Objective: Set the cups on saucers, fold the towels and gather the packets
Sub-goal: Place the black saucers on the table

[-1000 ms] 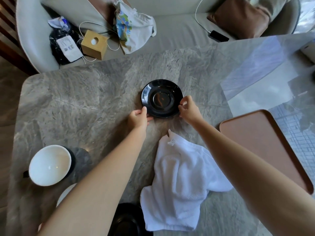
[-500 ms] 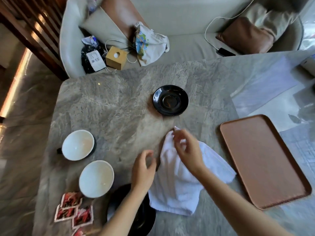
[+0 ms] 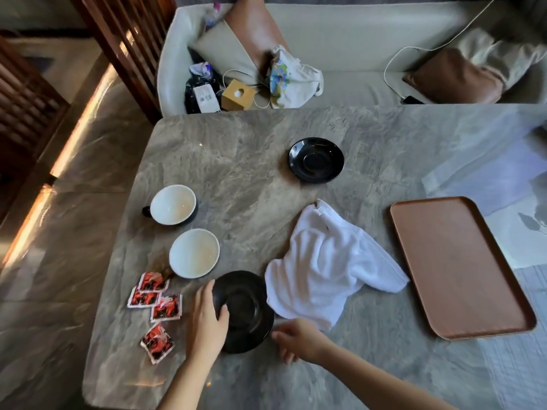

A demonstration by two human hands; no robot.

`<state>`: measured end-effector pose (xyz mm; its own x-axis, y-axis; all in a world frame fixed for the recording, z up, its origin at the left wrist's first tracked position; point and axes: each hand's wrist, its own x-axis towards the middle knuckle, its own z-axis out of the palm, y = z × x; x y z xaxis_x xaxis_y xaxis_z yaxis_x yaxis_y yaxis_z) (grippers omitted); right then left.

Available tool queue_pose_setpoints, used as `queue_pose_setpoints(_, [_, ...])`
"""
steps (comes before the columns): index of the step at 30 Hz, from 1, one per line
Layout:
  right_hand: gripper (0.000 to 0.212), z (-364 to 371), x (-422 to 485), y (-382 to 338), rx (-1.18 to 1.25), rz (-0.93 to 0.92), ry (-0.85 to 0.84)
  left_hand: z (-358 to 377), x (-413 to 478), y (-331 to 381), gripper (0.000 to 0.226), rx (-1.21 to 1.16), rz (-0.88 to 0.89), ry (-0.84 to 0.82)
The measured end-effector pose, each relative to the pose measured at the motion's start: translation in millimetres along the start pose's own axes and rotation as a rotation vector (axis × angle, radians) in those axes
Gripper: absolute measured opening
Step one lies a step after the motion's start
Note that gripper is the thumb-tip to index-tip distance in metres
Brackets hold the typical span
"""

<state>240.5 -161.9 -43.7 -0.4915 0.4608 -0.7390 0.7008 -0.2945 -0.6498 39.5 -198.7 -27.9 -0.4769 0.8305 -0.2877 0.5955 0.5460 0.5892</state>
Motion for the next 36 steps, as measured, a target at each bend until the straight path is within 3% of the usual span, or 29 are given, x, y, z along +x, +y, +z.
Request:
queue_pose_setpoints(2, [0.015, 5.4, 3.2, -0.4, 0.03, -0.031, 0.114, -3.8, 0.1, 5.2, 0.057, 0.005, -0.003, -0.027])
queue_pose_setpoints(6, [0.02, 13.6, 1.9, 7.0, 0.072, -0.072, 0.259, -6.9, -1.9, 3.6, 0.056, 0.058, -0.059, -0.113])
queue_pose_setpoints(10, [0.015, 10.8, -7.2, 25.1, 0.044, -0.088, 0.288, -7.9, -13.7, -8.3, 0.044, 0.056, -0.092, -0.169])
queue_pose_setpoints(15, [0.023, -9.1, -28.6, 56.4, -0.026, -0.093, 0.344, 9.8, -36.7, -18.0, 0.035, -0.052, -0.184, -0.324])
queue_pose_setpoints(19, [0.037, -21.8, -47.8, 75.4, -0.08, -0.09, 0.348, 34.0, -57.3, -11.1, 0.037, -0.154, -0.174, -0.374])
queue_pose_setpoints(27, [0.023, -46.8, -81.7, 107.1, -0.128, -0.05, 0.386, 62.9, -71.1, 19.6, 0.045, -0.138, -0.114, -0.517])
queue_pose_setpoints(36, [0.022, -62.9, -94.4, 125.8, -0.128, -0.035, 0.44, 83.3, -74.4, 43.1, 0.059, -0.175, -0.029, -0.507])
